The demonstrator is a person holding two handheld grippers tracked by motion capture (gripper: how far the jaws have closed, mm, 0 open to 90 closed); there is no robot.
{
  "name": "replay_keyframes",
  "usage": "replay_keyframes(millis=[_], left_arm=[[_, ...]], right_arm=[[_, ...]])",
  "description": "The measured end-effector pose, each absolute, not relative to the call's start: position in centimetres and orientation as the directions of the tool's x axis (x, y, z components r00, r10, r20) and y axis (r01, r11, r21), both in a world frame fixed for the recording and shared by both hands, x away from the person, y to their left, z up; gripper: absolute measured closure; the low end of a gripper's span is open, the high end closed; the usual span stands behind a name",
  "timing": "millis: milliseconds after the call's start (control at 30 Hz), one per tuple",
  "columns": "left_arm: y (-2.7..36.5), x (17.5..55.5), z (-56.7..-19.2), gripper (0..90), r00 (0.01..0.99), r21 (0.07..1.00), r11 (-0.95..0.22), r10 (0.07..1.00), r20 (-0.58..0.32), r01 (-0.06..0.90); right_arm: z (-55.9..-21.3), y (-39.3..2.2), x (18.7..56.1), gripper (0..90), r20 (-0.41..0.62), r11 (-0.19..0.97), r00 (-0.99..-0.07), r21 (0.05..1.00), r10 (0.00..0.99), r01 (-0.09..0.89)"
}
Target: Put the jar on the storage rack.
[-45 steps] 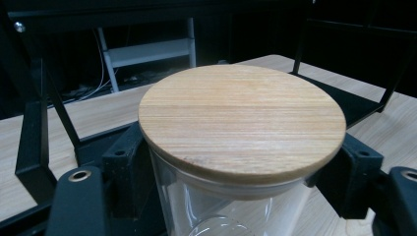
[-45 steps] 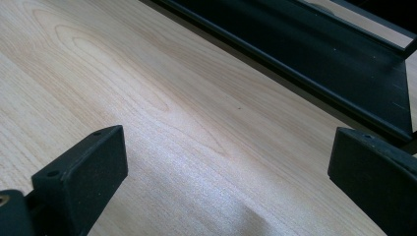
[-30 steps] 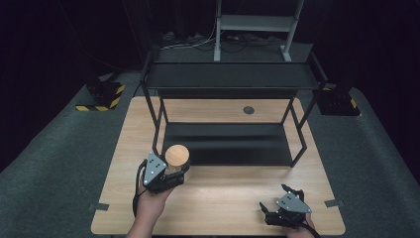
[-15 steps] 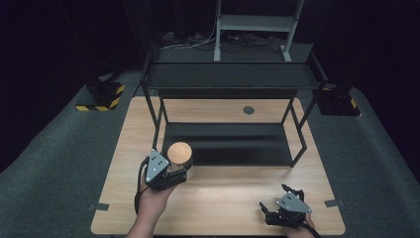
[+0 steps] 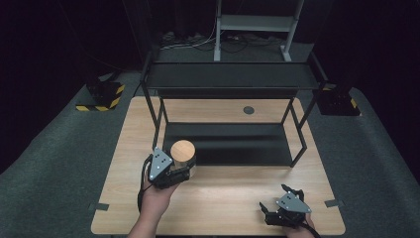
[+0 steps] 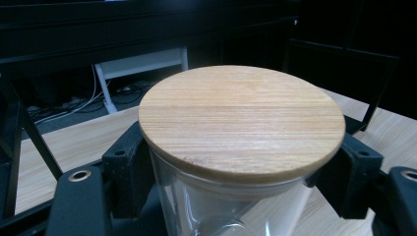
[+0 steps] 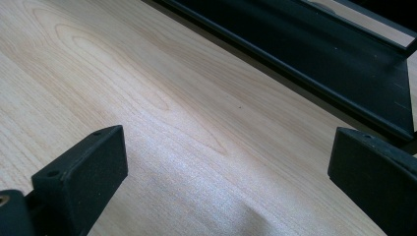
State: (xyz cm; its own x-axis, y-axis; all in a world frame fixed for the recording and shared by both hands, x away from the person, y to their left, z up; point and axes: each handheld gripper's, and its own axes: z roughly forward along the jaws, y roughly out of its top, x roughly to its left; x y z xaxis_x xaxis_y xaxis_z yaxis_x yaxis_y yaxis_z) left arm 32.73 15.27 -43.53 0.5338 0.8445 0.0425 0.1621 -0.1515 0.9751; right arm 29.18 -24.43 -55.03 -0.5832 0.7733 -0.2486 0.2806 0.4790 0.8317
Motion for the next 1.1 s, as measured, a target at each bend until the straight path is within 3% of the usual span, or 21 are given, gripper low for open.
replay_keyframes(millis=[1100], left_arm=[[12.8, 34.7, -43.4, 26.3, 0.559, 0.974, -0.167, 0.828, 0.053, 0.156]], right_arm=[[-55.0, -24.5, 29.2, 0.6, -0.246, 0.477, -0.586, 0.834, 0.772, 0.278]])
